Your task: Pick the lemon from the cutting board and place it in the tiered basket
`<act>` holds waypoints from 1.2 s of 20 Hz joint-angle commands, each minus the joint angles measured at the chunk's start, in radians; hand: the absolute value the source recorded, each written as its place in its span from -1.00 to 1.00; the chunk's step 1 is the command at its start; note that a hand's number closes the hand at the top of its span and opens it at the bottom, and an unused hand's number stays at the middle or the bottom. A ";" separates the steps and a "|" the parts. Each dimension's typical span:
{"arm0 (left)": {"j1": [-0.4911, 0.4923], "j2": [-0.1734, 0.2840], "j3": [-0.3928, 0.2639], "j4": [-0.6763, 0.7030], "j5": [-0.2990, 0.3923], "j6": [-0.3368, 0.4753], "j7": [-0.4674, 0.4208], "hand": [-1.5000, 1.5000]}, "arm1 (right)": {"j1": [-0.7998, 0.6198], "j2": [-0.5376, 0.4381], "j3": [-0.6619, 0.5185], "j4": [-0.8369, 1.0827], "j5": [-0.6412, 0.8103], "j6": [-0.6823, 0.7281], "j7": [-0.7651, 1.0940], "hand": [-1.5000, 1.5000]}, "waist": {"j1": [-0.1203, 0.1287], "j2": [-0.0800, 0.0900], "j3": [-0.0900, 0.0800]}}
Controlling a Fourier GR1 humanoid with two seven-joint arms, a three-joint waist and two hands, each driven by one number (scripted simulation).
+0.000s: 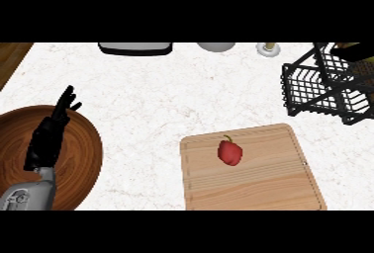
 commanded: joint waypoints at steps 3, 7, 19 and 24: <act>0.025 -0.009 -0.002 0.029 -0.019 0.014 -0.056 0.00 | 0.073 0.057 -0.091 -0.014 -0.089 -0.123 -0.044 -1.00 | -0.016 0.009 0.017; -0.040 0.006 0.018 0.063 -0.005 -0.001 -0.026 0.00 | 0.014 0.018 -0.135 -0.019 -0.117 -0.186 -0.061 -1.00 | -0.011 0.011 0.017; 0.050 -0.007 0.014 -0.050 0.007 -0.010 0.019 0.00 | 0.195 -0.211 -0.342 -0.236 -0.356 0.132 0.128 -1.00 | -0.040 -0.004 0.017; 0.041 0.005 0.034 0.001 0.008 -0.012 -0.037 0.00 | 0.379 -0.300 -0.482 -0.254 -0.481 0.243 0.020 -1.00 | -0.039 0.002 0.017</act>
